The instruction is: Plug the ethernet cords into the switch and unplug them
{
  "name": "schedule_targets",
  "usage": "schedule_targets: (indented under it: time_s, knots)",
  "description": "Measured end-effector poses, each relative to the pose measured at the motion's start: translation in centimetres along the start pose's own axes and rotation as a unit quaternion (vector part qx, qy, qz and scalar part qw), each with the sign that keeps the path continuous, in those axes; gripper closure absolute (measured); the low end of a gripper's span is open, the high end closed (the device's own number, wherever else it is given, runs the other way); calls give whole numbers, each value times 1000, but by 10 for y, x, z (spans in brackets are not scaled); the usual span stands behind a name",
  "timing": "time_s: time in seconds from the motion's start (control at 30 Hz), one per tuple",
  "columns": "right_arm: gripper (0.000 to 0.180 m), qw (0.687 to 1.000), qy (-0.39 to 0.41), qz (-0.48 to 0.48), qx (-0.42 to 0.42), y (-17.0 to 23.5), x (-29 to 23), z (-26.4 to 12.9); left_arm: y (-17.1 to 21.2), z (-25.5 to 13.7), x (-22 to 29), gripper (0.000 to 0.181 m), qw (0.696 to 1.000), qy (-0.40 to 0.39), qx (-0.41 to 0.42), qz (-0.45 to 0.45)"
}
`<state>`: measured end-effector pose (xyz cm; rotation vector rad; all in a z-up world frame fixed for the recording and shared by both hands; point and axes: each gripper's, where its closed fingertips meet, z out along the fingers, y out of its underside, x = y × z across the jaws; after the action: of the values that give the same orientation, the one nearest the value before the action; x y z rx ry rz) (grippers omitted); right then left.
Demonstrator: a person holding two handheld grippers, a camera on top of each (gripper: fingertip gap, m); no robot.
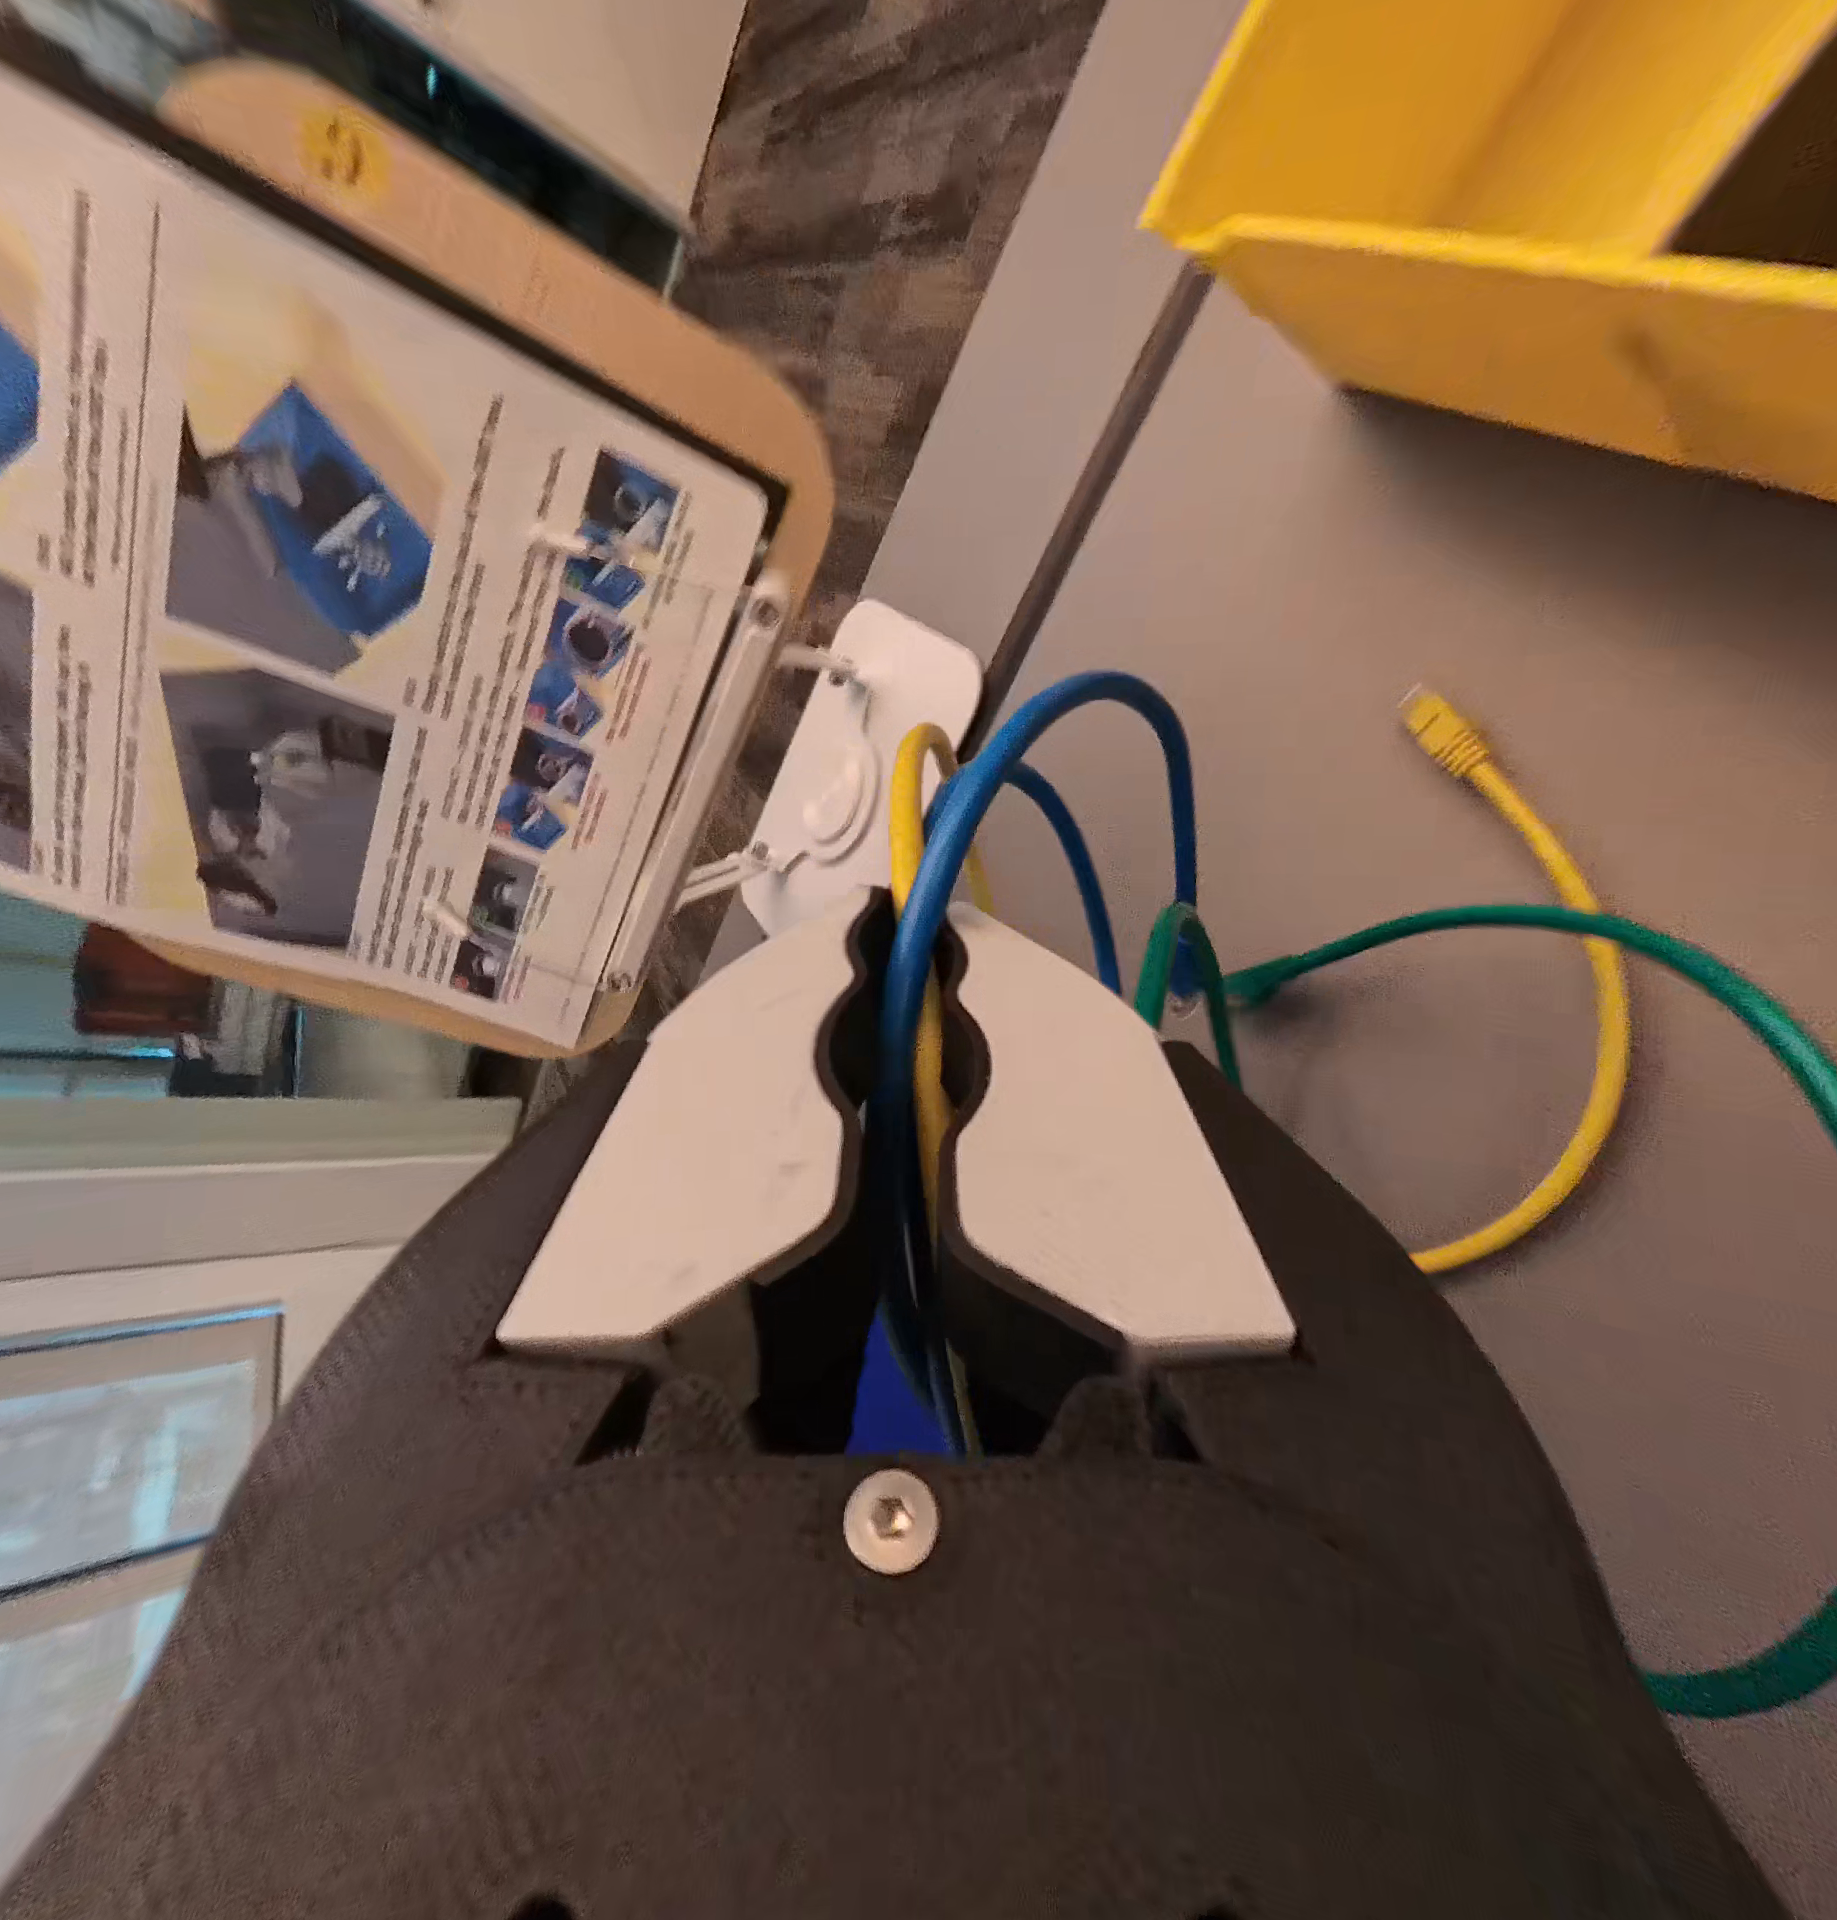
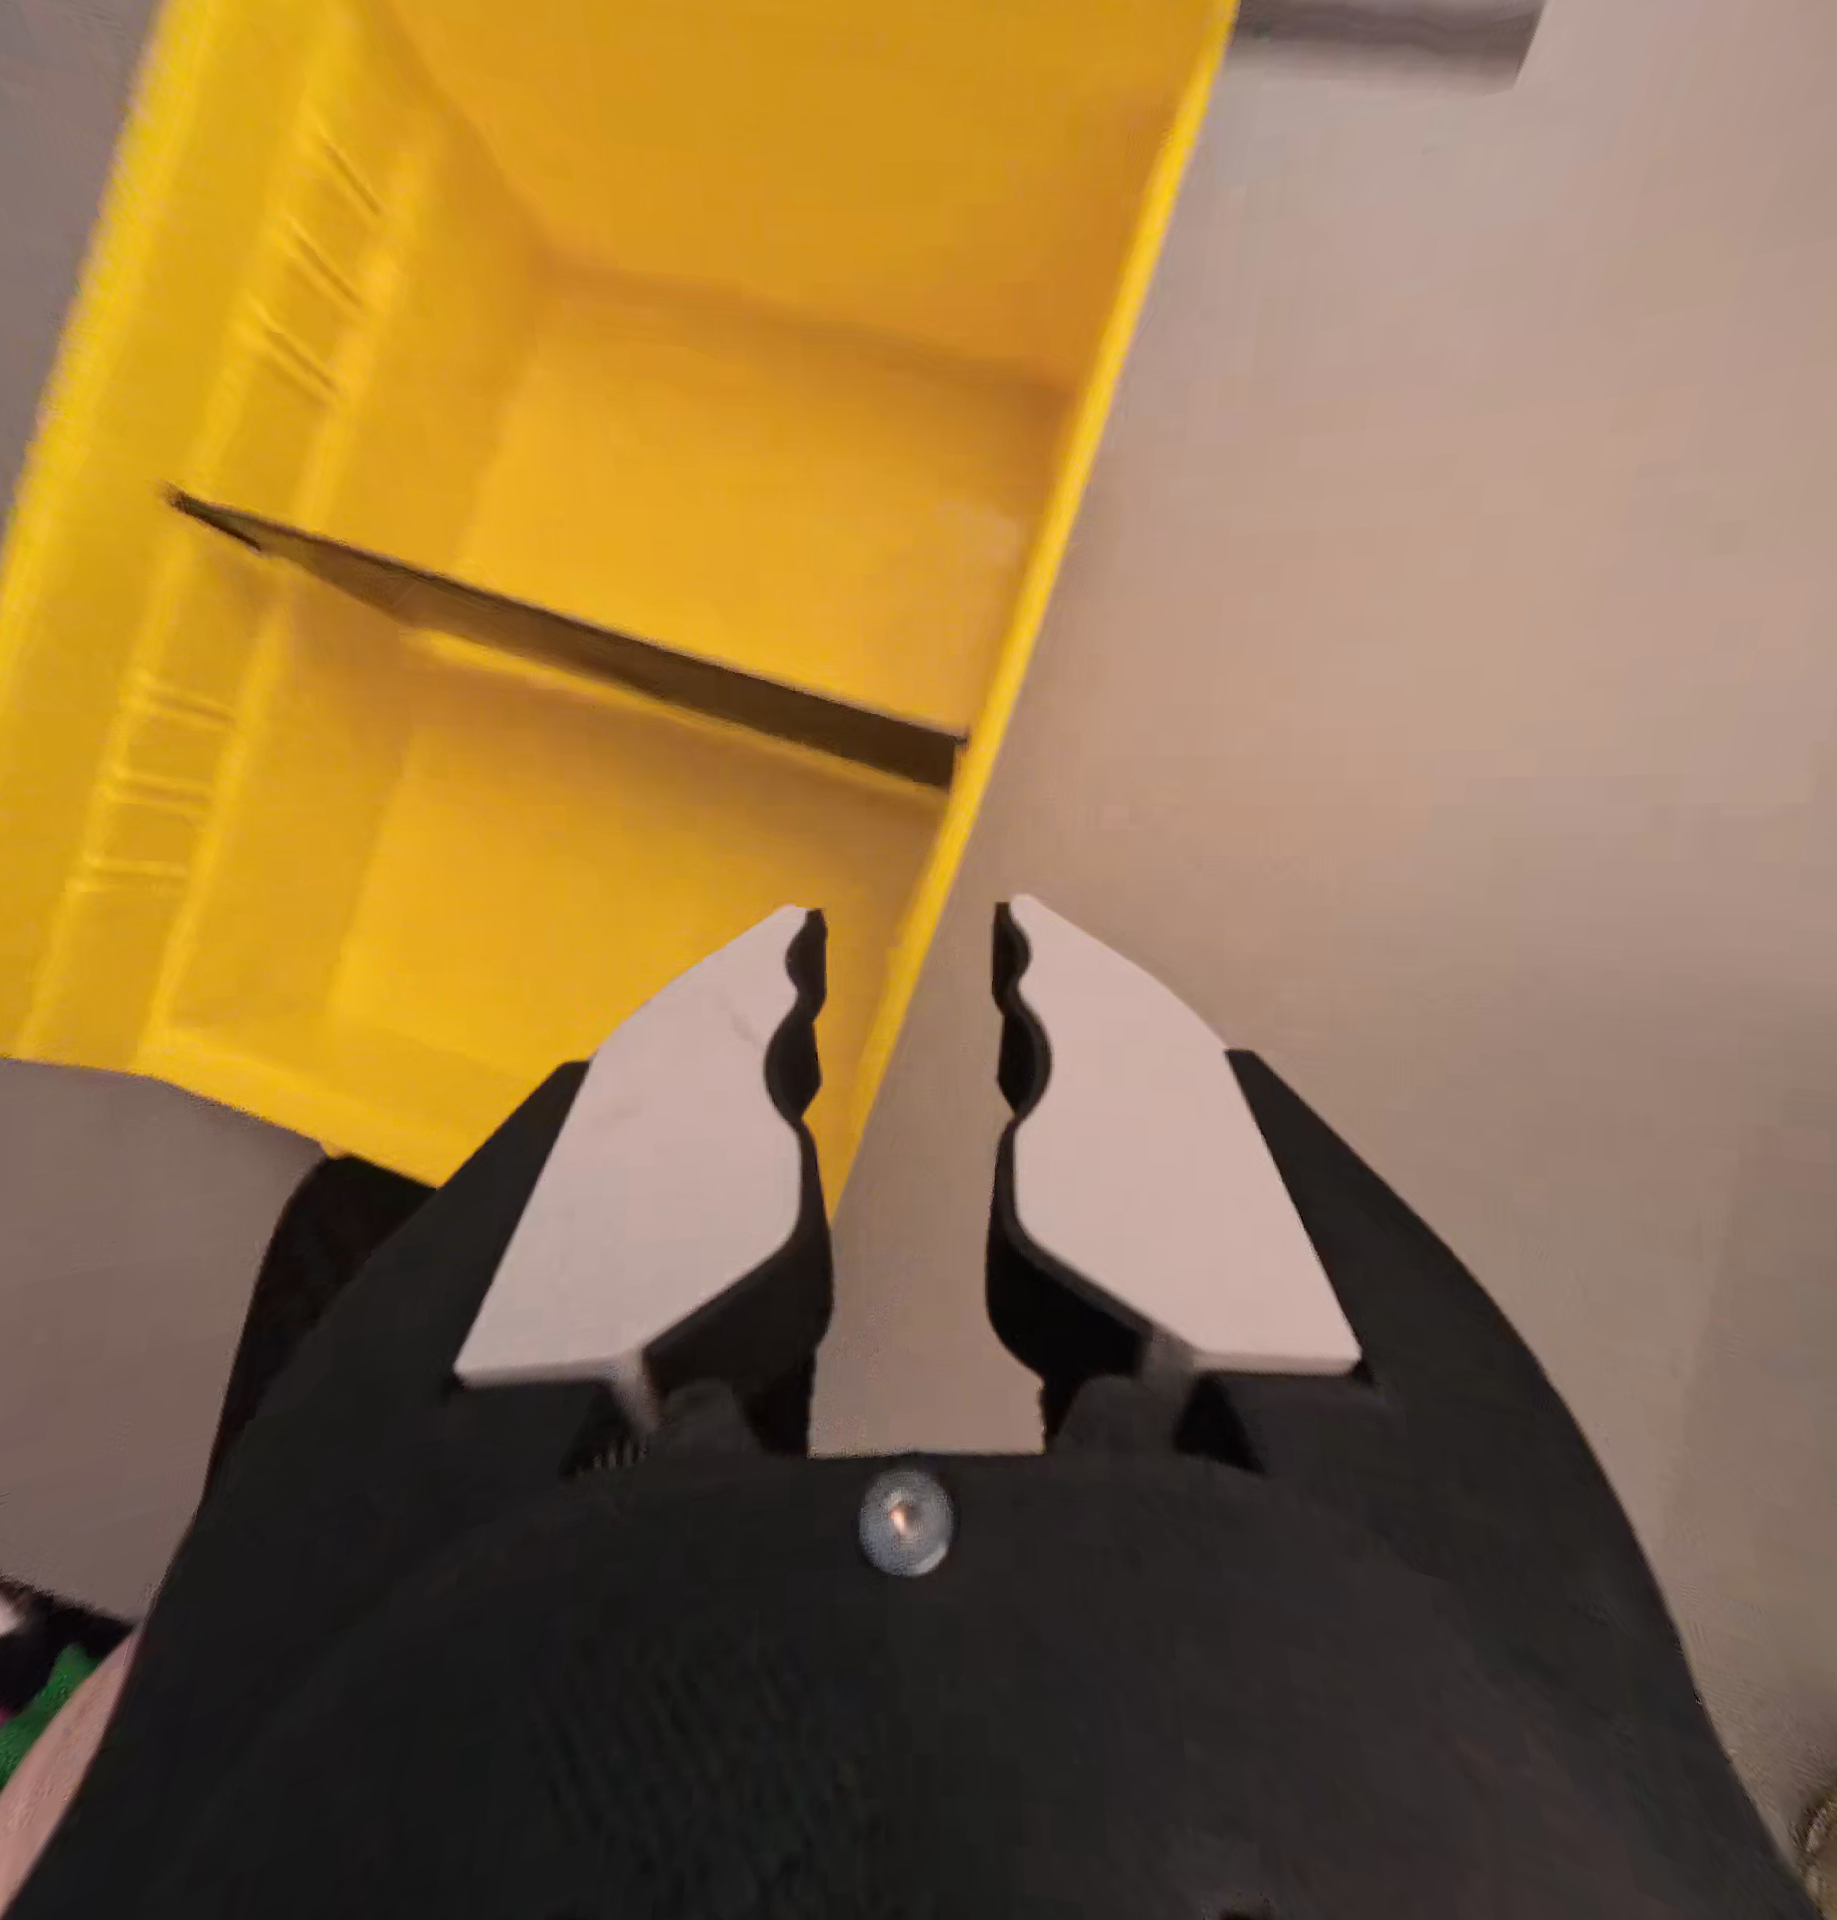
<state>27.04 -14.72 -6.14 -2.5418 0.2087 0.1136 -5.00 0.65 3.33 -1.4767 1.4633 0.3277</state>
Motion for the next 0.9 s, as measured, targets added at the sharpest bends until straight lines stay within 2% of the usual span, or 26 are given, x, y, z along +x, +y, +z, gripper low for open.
schedule_targets:
  time_s: [0.03,0.13,0.2,0.27,0.47,0.5,0.57,0.6,0.67,0.73,0.83,0.9]
  knots:
    - [147,1000,0,15,-27,11,4,6,-6,-3,14,176,1000,6,3,4]
    - [143,996,-1,46,-82,24,6,19,-15,-1,59,176,999,50,4,13]
    - [167,993,-28,53,-102,23,-3,31,-20,7,79,175,997,75,11,9]
    - [168,991,-24,49,-126,25,-1,41,-22,16,94,175,995,95,13,5]
    - [172,993,36,81,-81,16,37,39,-18,31,138,173,988,152,-7,5]
    - [169,992,35,92,-77,16,39,38,-18,32,144,173,988,157,-4,-1]
    - [151,989,1,122,-83,20,30,33,-21,31,152,169,986,164,9,-19]
    - [144,987,-10,136,-85,21,28,30,-25,29,154,159,986,165,23,-33]
    - [131,985,-3,157,-74,18,29,20,-36,24,157,127,981,173,52,-69]
    - [128,986,8,158,-47,11,30,9,-45,16,152,110,976,176,80,-98]
    - [127,991,30,132,4,-3,31,-12,-34,-1,123,108,976,156,96,-122]
    - [127,992,36,112,53,-16,29,-29,-2,-13,90,113,977,129,94,-144]
